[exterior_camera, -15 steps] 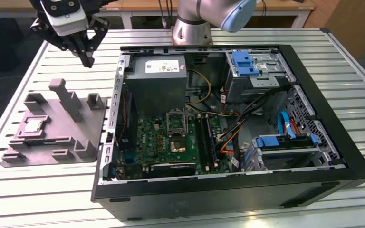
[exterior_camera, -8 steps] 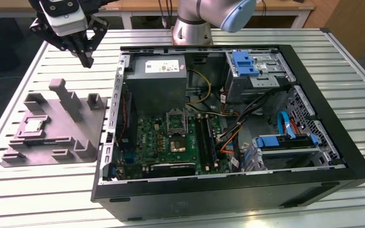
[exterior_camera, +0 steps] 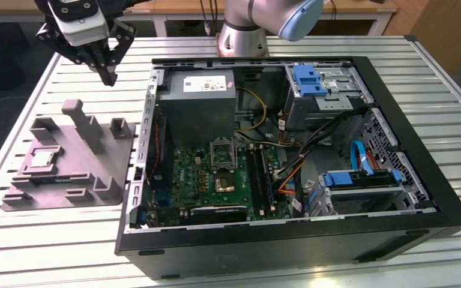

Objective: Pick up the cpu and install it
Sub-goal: 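Reach for the cpu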

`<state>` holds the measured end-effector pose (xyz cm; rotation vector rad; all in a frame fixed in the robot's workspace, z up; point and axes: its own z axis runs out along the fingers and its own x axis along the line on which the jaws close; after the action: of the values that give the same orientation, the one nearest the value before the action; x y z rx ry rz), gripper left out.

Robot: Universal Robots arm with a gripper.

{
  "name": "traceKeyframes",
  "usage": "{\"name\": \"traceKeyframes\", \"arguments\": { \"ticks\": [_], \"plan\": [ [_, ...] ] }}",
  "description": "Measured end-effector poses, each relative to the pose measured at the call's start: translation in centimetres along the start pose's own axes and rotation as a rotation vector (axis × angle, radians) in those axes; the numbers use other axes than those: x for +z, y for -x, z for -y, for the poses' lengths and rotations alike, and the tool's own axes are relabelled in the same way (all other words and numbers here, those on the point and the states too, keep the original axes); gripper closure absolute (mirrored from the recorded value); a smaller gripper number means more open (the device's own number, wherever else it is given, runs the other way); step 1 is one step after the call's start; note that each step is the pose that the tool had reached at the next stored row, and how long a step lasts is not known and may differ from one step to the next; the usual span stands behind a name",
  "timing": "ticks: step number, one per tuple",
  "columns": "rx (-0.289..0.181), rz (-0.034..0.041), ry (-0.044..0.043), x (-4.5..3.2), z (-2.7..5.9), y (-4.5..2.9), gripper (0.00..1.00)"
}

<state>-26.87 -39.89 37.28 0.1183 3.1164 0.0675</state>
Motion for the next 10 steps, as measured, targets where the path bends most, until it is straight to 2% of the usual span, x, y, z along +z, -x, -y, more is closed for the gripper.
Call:
{"name": "traceKeyframes", "arguments": {
  "ticks": [3, 10],
  "plan": [
    [0.000, -0.0006, -0.0001, 0.06, 0.03, -0.31, 0.89],
    [0.000, -0.0005, 0.0000, 0.07, 0.04, -0.45, 0.89]
  ]
}}
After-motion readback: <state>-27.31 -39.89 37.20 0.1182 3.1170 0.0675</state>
